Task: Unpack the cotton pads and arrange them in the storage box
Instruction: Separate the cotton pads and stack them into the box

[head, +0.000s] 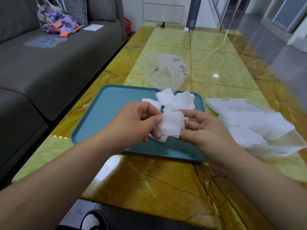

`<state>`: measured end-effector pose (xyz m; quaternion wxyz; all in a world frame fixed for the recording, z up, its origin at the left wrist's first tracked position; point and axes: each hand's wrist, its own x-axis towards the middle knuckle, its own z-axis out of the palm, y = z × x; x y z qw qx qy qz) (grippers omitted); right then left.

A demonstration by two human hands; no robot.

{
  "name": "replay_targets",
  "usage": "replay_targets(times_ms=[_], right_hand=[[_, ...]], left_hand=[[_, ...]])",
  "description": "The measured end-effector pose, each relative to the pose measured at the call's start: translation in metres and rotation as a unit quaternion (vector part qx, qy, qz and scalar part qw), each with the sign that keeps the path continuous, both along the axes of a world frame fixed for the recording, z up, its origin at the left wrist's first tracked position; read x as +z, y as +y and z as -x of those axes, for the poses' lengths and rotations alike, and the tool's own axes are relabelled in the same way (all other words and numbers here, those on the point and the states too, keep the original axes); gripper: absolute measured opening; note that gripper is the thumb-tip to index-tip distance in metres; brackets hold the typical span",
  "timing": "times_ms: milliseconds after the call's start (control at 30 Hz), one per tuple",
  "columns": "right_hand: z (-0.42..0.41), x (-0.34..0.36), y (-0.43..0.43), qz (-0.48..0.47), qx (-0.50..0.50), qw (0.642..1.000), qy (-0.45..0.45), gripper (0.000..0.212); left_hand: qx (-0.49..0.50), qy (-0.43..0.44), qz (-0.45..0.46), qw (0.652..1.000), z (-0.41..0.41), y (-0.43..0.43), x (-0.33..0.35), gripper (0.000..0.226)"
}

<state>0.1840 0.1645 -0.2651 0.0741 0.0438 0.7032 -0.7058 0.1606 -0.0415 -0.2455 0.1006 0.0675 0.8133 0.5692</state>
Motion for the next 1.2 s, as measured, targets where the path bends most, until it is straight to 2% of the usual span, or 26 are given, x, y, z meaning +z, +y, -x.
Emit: replay_targets(times_ms=[300, 367, 500, 667, 900, 967, 1033, 1200], right_hand=[[0.001, -0.004, -0.002, 0.012, 0.033, 0.999, 0.013, 0.065], [0.001, -0.004, -0.002, 0.008, 0.044, 0.999, 0.010, 0.060], [0.000, 0.000, -0.001, 0.081, 0.037, 0.996, -0.020, 0.037], [0.001, -0.004, -0.004, 0.044, -0.009, 0.999, -0.008, 0.022], [0.004, -0.008, -0.001, 0.019, -0.059, 0.998, -0.010, 0.017], [0.006, -0.010, 0.001, -0.014, -0.082, 0.997, -0.005, 0.016], [0.007, -0.012, 0.005, -0.055, -0.091, 0.994, 0.009, 0.015], [0.005, -0.010, 0.000, -0.080, -0.066, 0.994, 0.033, 0.017]], left_hand=[[0.015, -0.009, -0.025, 1.000, 0.002, 0.000, -0.004, 0.007], [0.012, -0.005, -0.017, 1.000, 0.002, 0.001, -0.005, 0.007], [0.013, -0.001, -0.015, 1.000, 0.002, 0.000, -0.005, 0.008], [0.013, -0.004, -0.013, 1.000, 0.001, 0.000, -0.006, 0.007], [0.042, -0.005, -0.009, 0.999, 0.001, -0.003, -0.005, 0.007], [0.047, 0.002, -0.003, 0.999, 0.003, -0.007, -0.003, 0.007], [0.034, 0.003, -0.006, 0.999, 0.005, -0.012, 0.002, 0.008], [-0.059, -0.034, -0.033, 0.997, 0.000, -0.011, 0.013, 0.010]])
